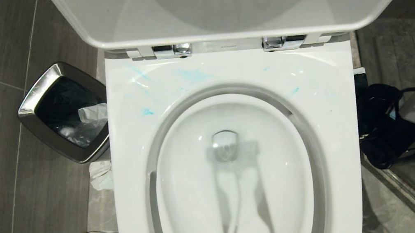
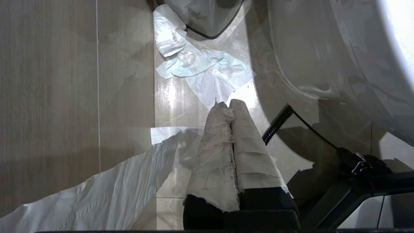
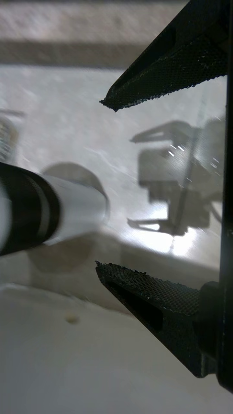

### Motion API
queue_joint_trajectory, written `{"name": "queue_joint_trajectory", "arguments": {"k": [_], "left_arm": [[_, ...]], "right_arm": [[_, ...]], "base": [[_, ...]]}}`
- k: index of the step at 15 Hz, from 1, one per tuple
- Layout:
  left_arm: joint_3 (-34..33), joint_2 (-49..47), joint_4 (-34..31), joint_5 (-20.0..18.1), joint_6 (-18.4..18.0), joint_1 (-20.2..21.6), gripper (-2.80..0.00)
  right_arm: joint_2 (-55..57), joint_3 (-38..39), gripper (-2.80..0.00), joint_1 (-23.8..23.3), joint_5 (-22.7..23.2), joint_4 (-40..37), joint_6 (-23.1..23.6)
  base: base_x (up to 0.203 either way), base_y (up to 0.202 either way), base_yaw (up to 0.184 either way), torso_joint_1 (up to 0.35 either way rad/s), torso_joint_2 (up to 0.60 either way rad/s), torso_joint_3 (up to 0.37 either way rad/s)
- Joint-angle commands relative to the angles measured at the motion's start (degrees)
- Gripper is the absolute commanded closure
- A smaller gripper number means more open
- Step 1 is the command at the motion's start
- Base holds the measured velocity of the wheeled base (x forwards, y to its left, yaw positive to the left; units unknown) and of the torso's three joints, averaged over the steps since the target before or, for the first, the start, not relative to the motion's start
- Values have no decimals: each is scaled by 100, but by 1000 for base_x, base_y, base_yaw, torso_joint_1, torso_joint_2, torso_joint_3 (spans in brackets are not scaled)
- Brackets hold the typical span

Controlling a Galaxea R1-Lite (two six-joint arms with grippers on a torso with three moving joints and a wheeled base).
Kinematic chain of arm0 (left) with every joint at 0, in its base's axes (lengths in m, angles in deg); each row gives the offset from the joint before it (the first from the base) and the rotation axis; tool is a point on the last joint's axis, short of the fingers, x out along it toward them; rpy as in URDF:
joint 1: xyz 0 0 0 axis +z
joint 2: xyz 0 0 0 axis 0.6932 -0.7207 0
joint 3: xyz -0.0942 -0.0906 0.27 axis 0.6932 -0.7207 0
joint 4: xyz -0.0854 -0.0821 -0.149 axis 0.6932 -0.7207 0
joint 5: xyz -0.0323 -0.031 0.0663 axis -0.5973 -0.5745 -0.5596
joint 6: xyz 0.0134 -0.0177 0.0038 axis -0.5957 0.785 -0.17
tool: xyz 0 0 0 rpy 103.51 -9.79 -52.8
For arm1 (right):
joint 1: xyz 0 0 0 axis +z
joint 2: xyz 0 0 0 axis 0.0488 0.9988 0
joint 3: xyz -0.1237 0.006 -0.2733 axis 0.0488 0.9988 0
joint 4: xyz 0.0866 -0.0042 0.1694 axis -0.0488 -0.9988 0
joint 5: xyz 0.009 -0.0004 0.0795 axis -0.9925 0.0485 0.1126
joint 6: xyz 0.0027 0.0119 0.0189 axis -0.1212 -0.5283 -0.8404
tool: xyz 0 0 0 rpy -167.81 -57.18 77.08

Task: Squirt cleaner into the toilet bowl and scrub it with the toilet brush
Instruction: Pour in the cleaning agent

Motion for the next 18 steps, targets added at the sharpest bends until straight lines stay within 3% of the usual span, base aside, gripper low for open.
{"name": "queue_joint_trajectory", "arguments": {"k": [1,6,9,18], "left_arm": [[-44,-5,2,-3,-3,2,0],[-44,-5,2,-3,-3,2,0],[-44,-5,2,-3,-3,2,0],[-44,-5,2,-3,-3,2,0]], "right_arm": [[114,-290,-280,8,-30,51,80],[245,-547,-280,39,-114,51,226],[416,-980,-280,35,-329,51,300],[899,-2119,-280,36,-377,51,446]], "base": [[0,0,0,0,0,0],[0,0,0,0,0,0],[0,0,0,0,0,0],[0,0,0,0,0,0]]}}
